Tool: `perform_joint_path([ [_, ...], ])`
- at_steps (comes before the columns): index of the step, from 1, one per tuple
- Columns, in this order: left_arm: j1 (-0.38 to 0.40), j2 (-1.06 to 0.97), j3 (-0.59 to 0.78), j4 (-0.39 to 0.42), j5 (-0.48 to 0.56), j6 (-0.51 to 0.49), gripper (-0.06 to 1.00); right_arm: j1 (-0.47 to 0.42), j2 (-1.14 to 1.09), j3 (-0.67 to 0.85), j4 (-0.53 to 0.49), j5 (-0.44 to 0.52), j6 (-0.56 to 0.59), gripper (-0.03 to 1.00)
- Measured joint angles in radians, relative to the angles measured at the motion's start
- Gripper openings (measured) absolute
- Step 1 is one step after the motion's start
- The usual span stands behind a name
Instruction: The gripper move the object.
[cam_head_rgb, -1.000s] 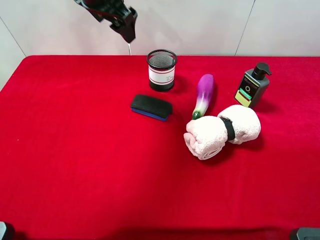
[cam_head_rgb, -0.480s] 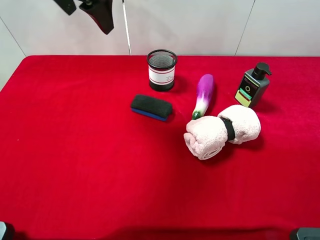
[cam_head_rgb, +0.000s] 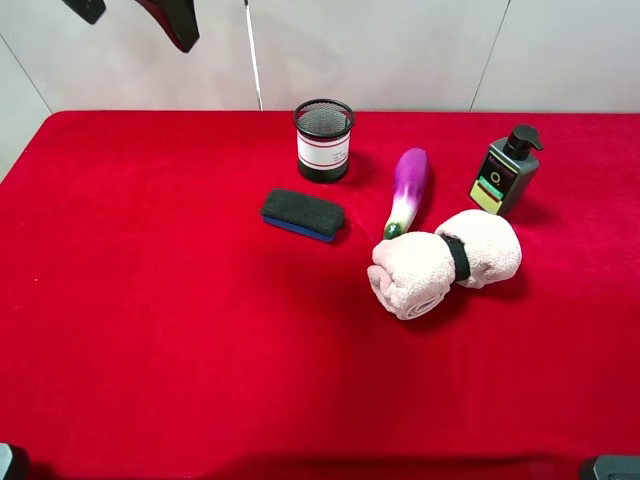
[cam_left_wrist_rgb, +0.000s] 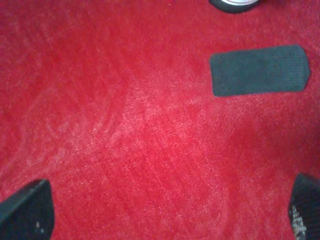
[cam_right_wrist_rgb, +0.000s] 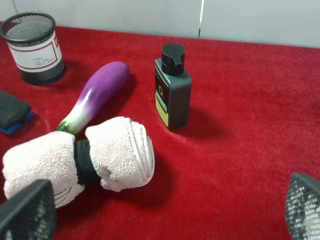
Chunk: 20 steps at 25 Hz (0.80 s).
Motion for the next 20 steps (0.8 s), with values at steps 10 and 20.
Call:
perform_joint_path([
  [10,0.000,-0.117,0.129,0.033,0.000,-0.109,0.93,0.000,0.000,0.000,0.000,0.000,0.000,0.69],
  [20,0.000,-0.376,0.434,0.112,0.000,-0.190,0.93,0.000,0.000,0.000,0.000,0.000,0.000,0.69],
])
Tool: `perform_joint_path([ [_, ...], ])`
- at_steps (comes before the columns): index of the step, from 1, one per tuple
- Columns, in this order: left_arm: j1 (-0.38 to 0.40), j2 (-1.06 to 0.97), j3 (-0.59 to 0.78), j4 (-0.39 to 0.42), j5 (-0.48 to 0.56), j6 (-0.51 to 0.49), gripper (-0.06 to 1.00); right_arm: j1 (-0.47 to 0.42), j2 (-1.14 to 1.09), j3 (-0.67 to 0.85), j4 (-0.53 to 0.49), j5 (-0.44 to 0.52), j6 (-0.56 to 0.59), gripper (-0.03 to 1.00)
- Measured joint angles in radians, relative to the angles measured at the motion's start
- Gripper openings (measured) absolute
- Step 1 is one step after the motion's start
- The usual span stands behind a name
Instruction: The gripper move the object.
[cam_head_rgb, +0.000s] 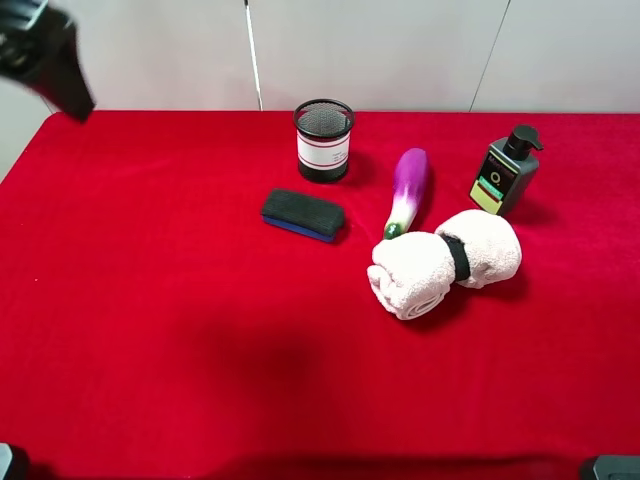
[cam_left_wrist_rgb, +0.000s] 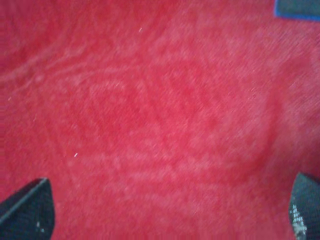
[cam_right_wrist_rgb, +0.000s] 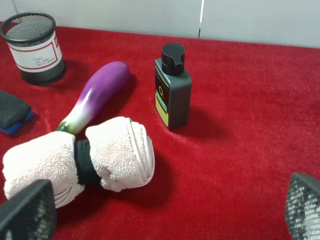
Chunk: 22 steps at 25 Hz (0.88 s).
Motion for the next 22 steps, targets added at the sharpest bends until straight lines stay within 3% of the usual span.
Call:
perform_joint_path([
  [15,0.008,-0.395,0.469,-0.009,-0.003,-0.043,0.93,0.000,0.000,0.000,0.000,0.000,0.000,0.69],
  [22,0.195,-0.576,0.628,-0.073,-0.115,-0.009,0.93,0.000,0.000,0.000,0.000,0.000,0.000,0.69],
])
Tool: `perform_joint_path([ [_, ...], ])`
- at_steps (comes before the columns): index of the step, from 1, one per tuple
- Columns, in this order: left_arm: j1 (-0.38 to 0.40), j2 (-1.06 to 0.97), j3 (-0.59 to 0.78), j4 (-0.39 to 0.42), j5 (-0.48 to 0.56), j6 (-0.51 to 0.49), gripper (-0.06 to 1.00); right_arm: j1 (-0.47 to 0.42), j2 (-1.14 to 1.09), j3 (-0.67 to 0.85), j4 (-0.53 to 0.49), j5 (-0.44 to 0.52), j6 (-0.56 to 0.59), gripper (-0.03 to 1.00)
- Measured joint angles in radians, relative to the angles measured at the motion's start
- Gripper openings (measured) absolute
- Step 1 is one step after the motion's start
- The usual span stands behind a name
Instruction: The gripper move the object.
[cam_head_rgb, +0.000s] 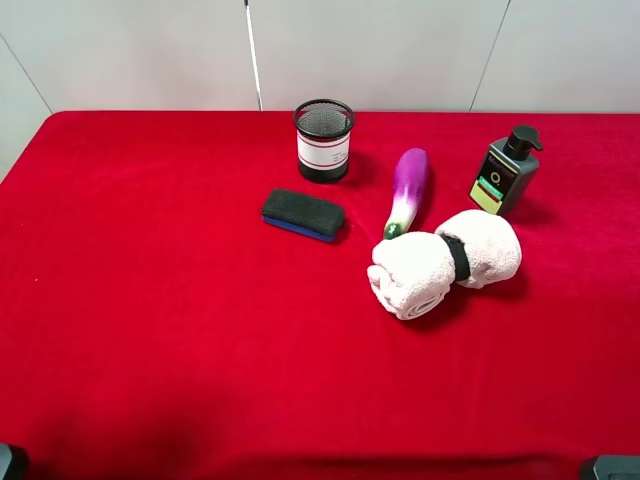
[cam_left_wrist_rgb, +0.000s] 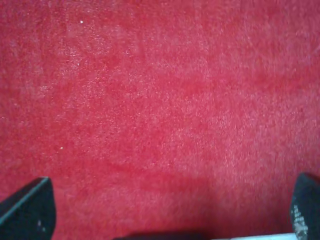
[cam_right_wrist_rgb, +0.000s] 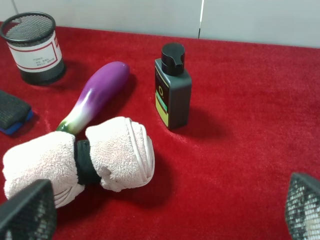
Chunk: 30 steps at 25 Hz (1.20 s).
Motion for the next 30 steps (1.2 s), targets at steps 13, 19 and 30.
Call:
perform_joint_path([
  [13,0.258,-0.386,0.046,-0.127,-0.023,0.227,0.93,0.000,0.000,0.000,0.000,0.000,0.000,0.69],
  [19,0.316,-0.512,0.046,-0.147,-0.022,0.261,0.93,0.000,0.000,0.000,0.000,0.000,0.000,0.69],
  [30,0.317,-0.646,0.051,-0.149,-0.020,0.274,0.93,0.000,0.000,0.000,0.000,0.000,0.000,0.69],
])
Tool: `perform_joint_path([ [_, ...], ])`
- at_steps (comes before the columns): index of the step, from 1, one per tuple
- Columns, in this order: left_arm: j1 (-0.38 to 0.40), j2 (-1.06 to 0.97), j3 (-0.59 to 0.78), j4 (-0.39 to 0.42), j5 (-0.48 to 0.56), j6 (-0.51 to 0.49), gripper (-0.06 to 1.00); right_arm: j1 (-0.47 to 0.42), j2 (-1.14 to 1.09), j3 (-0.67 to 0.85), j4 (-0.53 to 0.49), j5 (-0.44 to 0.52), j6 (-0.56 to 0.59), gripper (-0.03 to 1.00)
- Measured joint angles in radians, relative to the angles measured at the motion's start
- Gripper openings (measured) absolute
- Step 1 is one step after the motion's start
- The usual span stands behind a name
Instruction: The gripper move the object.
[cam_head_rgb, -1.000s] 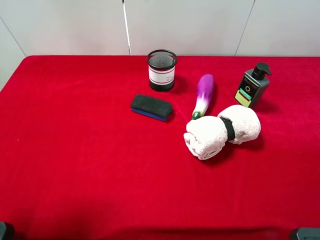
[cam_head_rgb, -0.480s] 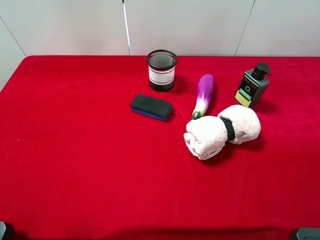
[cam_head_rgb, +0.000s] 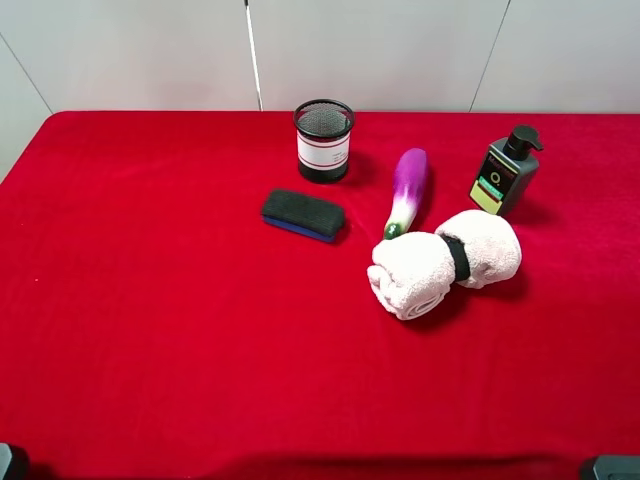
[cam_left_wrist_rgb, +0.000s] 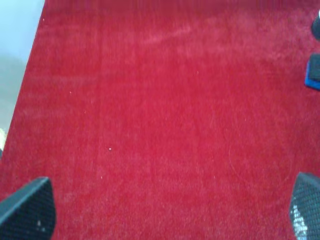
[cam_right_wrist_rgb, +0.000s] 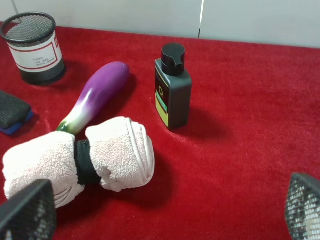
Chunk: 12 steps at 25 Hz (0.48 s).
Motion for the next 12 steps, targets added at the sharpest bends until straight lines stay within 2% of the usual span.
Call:
perform_joint_path([
  [12,0.000,0.000,0.000,0.000,0.000,0.007,0.93,0.000,0.000,0.000,0.000,0.000,0.000,0.69],
])
